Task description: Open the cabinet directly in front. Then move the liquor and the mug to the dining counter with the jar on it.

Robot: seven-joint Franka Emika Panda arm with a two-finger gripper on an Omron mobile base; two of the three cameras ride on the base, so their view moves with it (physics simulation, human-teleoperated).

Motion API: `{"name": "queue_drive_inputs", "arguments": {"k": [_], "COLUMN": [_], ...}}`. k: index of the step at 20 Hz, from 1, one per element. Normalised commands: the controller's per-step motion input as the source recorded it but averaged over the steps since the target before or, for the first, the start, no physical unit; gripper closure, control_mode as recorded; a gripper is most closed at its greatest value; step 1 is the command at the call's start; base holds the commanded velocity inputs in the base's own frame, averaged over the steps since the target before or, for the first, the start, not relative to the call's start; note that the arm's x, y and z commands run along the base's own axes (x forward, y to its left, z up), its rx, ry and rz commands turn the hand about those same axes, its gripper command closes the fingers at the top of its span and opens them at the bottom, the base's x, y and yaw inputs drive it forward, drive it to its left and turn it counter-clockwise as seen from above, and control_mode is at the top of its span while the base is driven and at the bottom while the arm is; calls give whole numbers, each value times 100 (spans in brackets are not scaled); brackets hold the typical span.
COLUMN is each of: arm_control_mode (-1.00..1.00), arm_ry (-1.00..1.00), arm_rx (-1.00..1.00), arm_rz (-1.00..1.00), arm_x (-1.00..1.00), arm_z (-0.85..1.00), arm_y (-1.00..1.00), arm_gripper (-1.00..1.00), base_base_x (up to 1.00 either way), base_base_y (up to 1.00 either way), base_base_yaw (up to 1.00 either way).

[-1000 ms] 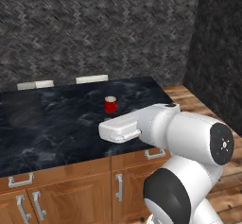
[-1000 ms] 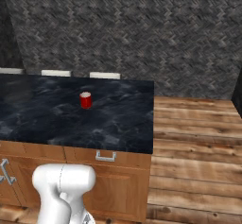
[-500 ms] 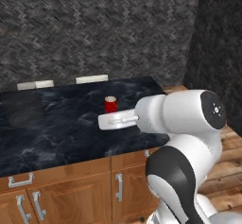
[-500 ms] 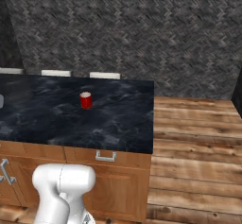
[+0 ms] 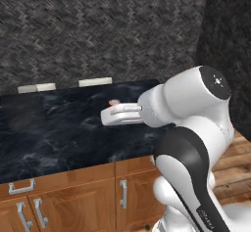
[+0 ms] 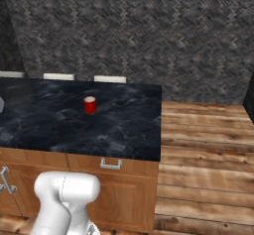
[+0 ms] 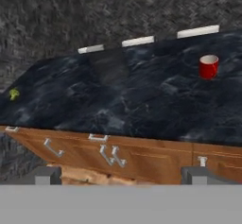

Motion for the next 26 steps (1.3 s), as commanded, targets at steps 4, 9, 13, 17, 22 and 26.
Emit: {"name": "queue_drive_inputs", "arguments": {"k": [4,9,13,17,22,26], "arm_control_mode": [-100,-100,-100,-100,-100,-100], "arm_ry": [13,5,0,0,0,0], "arm_rx": [0,-5,-15,-18,-14,0], "arm_rz": [-3,-3,-2,-1,-2,0], "arm_x": [0,0,0,0,0,0], "arm_z": [0,-4,-24,-14,-3,0], "arm_y": [0,0,12,21,14,0], "arm_gripper": [-100,-100,-100,-100,-100,-100], "base_base_x": [0,0,0,0,0,0], "base_base_y": [0,0,0,0,0,0], "base_base_yaw": [0,0,0,0,0,0]}}
